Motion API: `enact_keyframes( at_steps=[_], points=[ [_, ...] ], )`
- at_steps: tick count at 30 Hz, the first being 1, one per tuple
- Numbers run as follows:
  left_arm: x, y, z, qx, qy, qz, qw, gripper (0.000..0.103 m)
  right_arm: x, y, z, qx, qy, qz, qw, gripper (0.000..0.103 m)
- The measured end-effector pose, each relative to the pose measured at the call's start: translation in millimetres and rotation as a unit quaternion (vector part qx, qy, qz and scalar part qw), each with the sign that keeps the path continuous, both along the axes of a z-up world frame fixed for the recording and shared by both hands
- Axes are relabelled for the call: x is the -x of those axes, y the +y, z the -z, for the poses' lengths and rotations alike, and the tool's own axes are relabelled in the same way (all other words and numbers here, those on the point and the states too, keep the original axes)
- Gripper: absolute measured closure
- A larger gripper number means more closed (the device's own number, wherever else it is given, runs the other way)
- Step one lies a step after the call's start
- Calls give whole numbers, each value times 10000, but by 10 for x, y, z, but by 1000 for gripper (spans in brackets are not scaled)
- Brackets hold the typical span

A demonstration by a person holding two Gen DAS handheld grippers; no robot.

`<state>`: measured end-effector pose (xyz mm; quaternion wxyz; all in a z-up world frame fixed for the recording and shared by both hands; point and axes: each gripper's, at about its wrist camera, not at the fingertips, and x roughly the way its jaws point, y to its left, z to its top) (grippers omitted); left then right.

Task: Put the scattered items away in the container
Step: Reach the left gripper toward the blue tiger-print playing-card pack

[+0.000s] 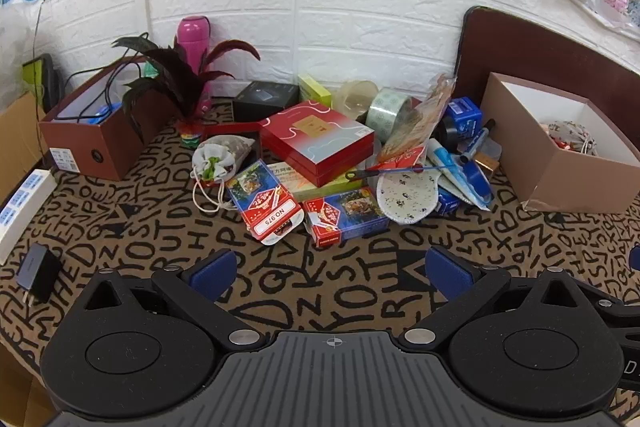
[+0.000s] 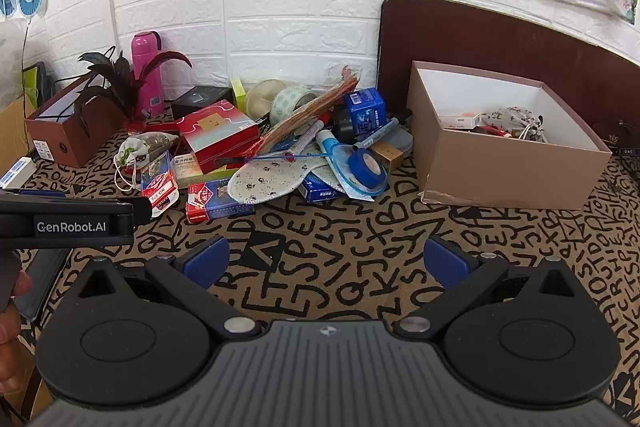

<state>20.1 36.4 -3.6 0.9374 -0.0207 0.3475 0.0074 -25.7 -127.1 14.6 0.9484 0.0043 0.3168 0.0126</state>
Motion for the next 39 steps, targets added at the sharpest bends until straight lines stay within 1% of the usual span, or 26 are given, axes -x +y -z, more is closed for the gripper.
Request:
enact_keyframes(
  at_steps=[13,19,26,31,35,39],
  points=[
    [-131,47,95,36,133,19,9999,0,-124,76,66,25,157,-73,9998,0],
    [-240,124,243,95,274,23,9996,0,-239,104,161,0,317,-122,9994,0],
    [-400,416,489,325,380,-48,9987,0,-476,182,390,-312,609,-474,9965,0],
    [-560,646,674,343,501,-294,9977,0,-685,348,603,-245,810,-784,9933,0],
    [-694,797,828,534,612,-359,9961,0,-889,469,800,-253,1009,-1053,9890,0],
    [-903,909,904,740,688,-443,9939,0,-1090,585,949,-271,1113,-1270,9853,0]
  ],
)
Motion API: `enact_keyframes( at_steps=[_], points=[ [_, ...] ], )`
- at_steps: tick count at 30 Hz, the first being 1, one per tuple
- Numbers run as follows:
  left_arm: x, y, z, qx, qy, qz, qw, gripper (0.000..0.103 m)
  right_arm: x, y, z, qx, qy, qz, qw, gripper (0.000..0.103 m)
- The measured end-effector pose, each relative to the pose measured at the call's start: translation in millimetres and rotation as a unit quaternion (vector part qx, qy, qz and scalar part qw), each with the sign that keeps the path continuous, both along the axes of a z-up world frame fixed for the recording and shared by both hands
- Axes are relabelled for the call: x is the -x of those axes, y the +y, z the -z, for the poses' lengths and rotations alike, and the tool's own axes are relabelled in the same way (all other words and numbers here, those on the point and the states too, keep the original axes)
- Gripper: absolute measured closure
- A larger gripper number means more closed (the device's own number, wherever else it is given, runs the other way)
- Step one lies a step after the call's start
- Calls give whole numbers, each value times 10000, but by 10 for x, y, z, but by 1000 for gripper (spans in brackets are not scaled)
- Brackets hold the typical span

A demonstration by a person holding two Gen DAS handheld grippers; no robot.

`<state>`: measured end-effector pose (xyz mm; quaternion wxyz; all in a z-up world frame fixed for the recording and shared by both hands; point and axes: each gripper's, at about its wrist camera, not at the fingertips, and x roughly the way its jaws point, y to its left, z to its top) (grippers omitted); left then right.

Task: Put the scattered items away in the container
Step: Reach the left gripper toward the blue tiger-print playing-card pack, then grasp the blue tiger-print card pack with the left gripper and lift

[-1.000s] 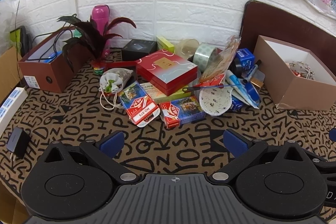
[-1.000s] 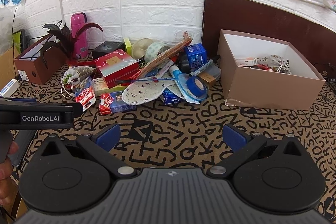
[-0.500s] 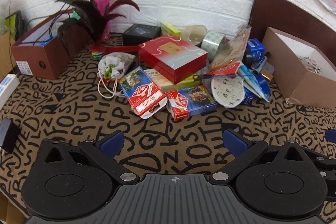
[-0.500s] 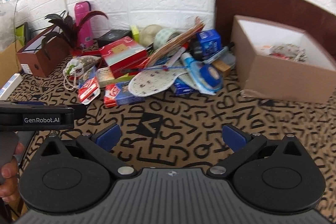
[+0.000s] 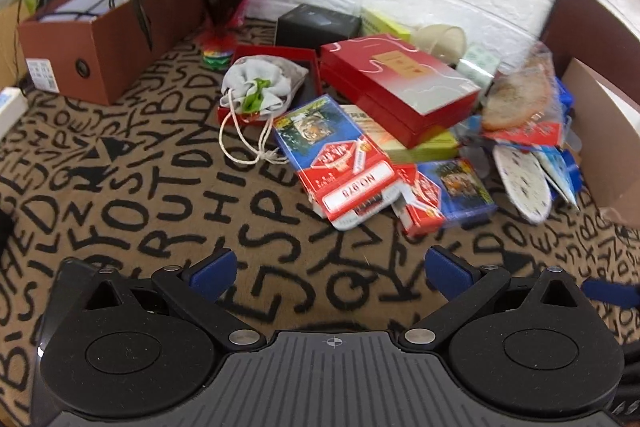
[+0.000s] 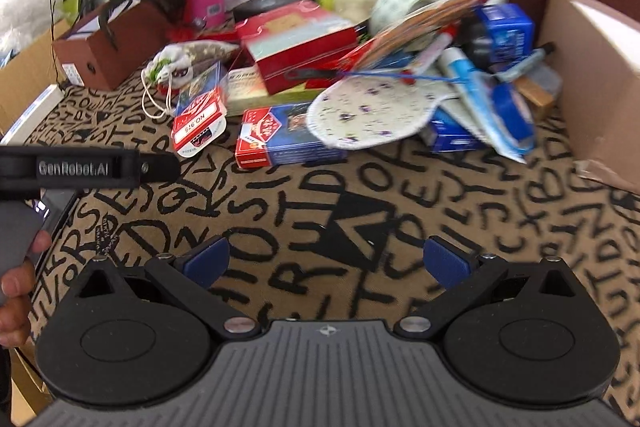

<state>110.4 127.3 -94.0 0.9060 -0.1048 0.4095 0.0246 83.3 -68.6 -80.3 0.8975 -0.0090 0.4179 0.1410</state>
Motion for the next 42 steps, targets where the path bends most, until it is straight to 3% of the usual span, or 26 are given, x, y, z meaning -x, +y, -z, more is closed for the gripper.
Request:
enact_keyframes(
  at_steps=[4,9,16,19,22,26,28,30,36,42],
  points=[
    [-222,51,-2,227,-80,-32,9997,0,-198,108,106,-77,75,-160,9998,0],
    [-555,56,119,104,81,-56,9999,0,-424,213,182,-113,104,-245,9996,0],
    [-828,196,238,483,239,-218,9983,0,-662,334,241,-51,-27,-198,9998,0],
    [-854,202,176,700,62,-71,9975,0,-706,392,256,1,-123,-241,9996,0],
    [-972,171,274,462,233,-68,9986,0,-756,457,286,206,-256,-260,9991,0],
    [-1018,79,305,-37,120,121,9998,3,-786,484,314,346,-421,-258,9982,2],
    [-979,67,275,-71,82,230,9997,14,-742,460,288,279,-441,-290,9982,11],
    [-933,79,258,3,124,249,9996,27,-686,458,265,347,-443,-327,9979,12],
    [-626,-107,245,-208,257,636,9974,32,-414,384,207,326,-307,-383,9983,12],
    [17,-341,266,-401,240,1205,9916,32,120,43,187,319,12,-238,9992,12]
  ],
)
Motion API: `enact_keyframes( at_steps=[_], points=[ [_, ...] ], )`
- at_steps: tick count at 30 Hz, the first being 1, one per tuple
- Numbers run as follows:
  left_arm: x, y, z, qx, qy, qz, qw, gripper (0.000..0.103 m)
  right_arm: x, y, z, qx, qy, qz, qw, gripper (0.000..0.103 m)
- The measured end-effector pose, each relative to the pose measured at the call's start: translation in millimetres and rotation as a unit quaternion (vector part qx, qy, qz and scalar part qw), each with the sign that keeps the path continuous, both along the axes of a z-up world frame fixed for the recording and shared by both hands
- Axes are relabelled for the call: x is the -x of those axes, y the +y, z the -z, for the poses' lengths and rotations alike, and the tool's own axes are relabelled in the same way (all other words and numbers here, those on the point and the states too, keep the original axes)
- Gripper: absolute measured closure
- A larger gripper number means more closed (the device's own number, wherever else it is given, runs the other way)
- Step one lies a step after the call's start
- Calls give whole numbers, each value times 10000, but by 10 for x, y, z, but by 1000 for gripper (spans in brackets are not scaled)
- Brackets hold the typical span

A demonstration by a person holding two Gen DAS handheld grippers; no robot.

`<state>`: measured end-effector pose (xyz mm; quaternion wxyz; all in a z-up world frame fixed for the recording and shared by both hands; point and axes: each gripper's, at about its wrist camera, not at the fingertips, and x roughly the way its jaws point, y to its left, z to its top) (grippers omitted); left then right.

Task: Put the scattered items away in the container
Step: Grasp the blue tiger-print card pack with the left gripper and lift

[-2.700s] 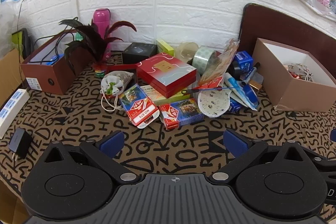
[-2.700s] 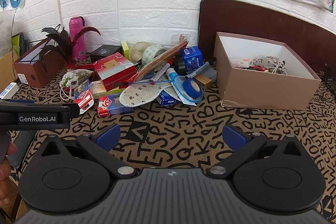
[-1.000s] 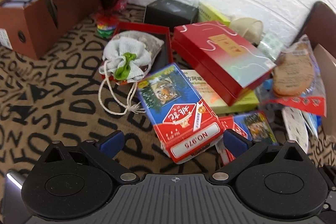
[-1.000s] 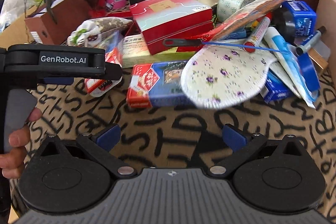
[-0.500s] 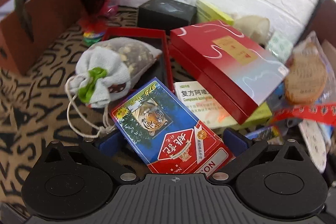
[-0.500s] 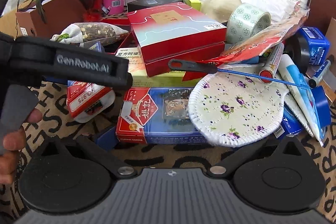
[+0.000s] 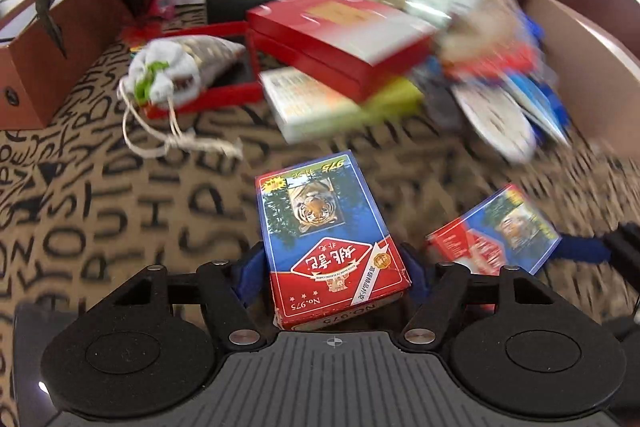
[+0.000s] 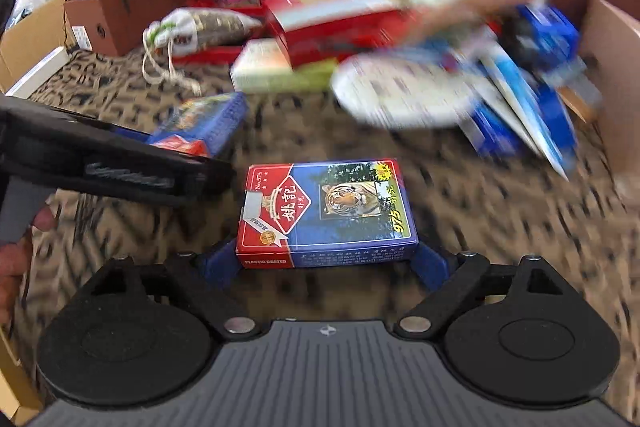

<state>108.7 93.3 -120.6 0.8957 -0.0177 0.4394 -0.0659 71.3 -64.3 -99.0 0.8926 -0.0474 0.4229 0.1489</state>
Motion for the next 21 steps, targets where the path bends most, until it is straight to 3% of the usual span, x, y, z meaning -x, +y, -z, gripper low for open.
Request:
enact_keyframes(
  at_steps=[2,3,5,9,11,17,21],
  points=[
    [209,-71,-10,11,-8,209,9998,29,210,-116,-18,59,101,117,9999,12],
    [298,-104,-17,25,10,289,9996,20,322,-175,-31,91,158,158,9997,11],
    [442,-162,-20,-46,35,336,9994,13,544,-295,-56,110,278,199,9994,11],
    [524,-238,-20,-453,-3,112,9989,3,749,-430,-113,35,260,273,9993,4],
    [497,-232,-38,-421,56,-11,9991,0,733,-450,-129,-50,201,338,9992,4],
    [283,-194,63,-361,335,-363,9981,0,692,-459,-141,-78,62,443,9990,4],
    [311,-297,46,-559,241,-123,9981,13,699,-426,-128,-40,93,393,9992,4]
  ],
)
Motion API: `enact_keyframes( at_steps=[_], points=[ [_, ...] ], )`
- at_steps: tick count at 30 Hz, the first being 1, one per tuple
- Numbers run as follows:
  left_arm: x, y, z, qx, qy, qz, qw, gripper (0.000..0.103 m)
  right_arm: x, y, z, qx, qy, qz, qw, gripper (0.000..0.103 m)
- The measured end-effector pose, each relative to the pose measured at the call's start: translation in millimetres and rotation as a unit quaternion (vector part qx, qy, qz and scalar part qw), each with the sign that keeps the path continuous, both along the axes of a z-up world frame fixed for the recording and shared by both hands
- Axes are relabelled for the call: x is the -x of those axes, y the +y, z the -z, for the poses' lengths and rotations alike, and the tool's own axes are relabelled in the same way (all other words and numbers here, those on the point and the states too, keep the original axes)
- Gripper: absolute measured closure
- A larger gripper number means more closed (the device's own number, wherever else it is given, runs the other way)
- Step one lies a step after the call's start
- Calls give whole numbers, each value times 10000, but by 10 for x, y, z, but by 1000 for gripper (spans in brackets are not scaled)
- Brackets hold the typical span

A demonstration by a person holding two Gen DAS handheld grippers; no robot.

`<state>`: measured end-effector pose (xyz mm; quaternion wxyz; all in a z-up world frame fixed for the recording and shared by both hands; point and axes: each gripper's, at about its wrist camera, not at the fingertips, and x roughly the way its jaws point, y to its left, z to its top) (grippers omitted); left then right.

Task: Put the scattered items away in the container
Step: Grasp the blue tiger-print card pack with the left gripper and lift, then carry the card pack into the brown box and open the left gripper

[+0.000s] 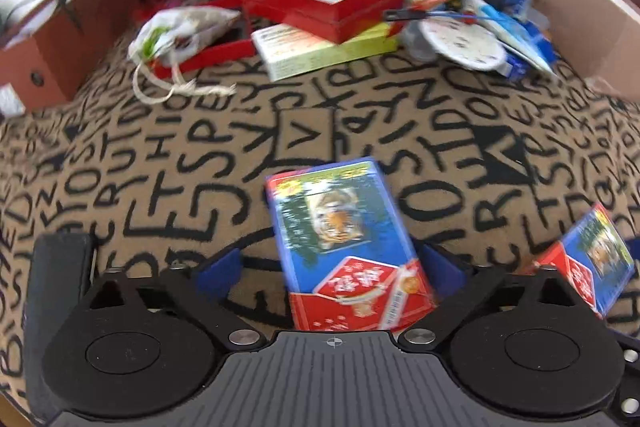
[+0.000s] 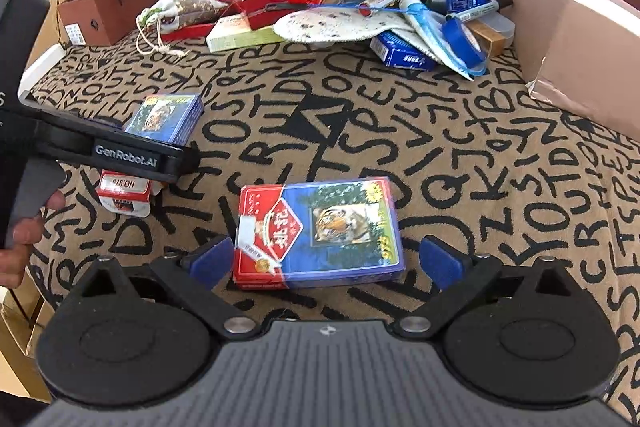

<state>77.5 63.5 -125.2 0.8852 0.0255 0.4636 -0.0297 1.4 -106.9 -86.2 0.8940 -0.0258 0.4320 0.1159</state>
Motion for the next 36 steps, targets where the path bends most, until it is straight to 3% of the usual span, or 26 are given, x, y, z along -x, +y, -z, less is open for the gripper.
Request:
enact_keyframes(
  at_steps=[5,9,13,14,15,19,21,28,36],
  points=[
    [-18,-76,40,-80,-32,126,9999,7,-82,93,94,104,92,-55,9999,4],
    [24,-91,12,-23,-109,342,9994,21,-82,115,165,225,-67,12,9997,10],
    [31,-118,29,-69,-151,415,9990,18,-92,61,153,87,-66,78,9999,12],
    [30,-124,19,-57,-154,398,9991,26,-82,58,147,83,-71,80,9999,12],
    [38,-133,-7,-12,-176,419,9990,40,-69,48,135,53,-67,93,9999,12],
    [67,-158,-118,591,-164,569,9965,40,-12,-115,62,-330,-4,214,9992,12],
    [76,-203,-177,717,-214,637,9952,40,22,-227,12,-407,-47,344,9986,12],
    [-74,-656,-648,814,-751,1250,9860,40,-30,-733,-225,-538,-387,804,9946,12],
    [-558,-1498,-1294,1138,-1272,1898,9669,40,-278,-1457,-849,-159,-1295,1354,9822,12]
  ],
)
